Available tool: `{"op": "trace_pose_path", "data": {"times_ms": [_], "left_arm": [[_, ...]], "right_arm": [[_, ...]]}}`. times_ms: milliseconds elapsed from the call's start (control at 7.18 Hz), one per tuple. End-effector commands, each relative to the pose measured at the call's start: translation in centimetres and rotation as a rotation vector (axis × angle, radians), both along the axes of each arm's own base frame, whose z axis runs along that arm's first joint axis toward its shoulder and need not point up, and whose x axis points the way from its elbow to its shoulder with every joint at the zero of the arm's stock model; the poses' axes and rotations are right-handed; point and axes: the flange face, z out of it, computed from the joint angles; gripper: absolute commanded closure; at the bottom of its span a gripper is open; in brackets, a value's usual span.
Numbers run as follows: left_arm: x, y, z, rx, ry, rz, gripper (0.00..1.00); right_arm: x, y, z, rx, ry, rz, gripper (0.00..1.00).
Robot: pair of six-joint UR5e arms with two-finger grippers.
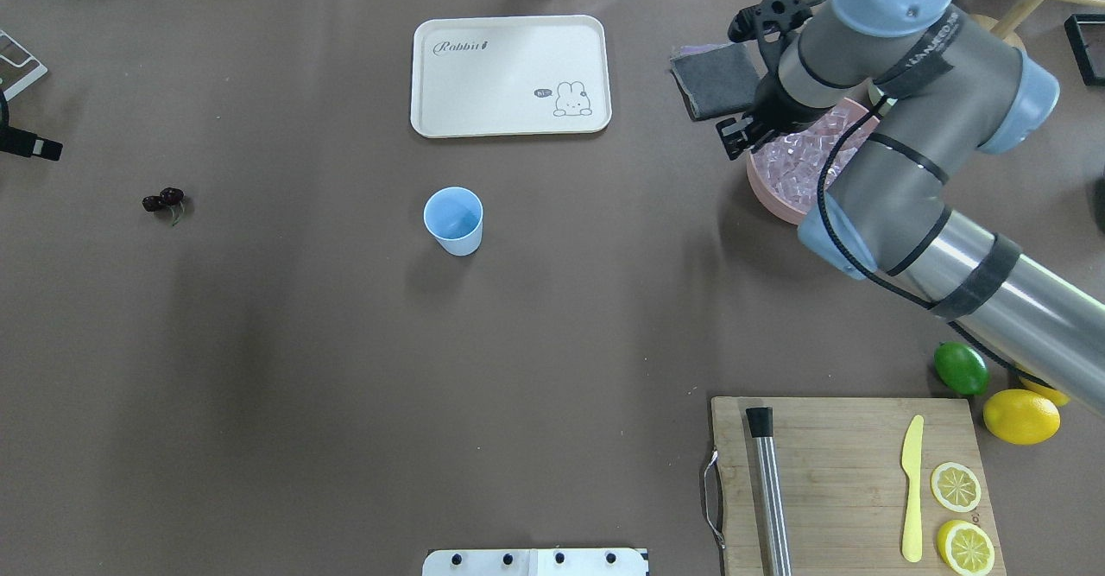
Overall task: Put ice and cherries in cup
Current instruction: 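Carry the ice cube with the right gripper over the light-blue cup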
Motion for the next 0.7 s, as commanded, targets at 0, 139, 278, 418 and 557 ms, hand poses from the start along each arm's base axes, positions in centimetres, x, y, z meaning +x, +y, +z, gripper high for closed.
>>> {"op": "trace_pose_path", "data": {"times_ms": [0, 139, 278, 418, 557], "left_arm": [[0.0, 0.0, 0.1, -0.002, -0.001, -0.002, 0.02], [0.0, 0.1, 0.4, -0.006, -0.002, 0.001, 0.02], [-0.1, 0.1, 0.5, -0.006, -0.003, 0.0, 0.02], [0.0, 0.2, 0.4, -0.007, -0.003, -0.001, 0.02], [0.0, 0.1, 0.4, -0.006, -0.003, 0.0, 0.02]], "right_arm": [[-8.0, 2.7, -7.5, -0.028, 0.003, 0.059, 1.0], [-11.2, 3.8, -11.0, -0.032, -0.006, 0.067, 1.0], [-14.4, 5.1, -13.8, -0.052, -0.006, 0.108, 1.0], [-16.1, 6.1, -14.5, -0.016, 0.0, 0.126, 1.0], [-17.1, 5.9, -13.7, -0.009, -0.007, 0.125, 1.0]]}}
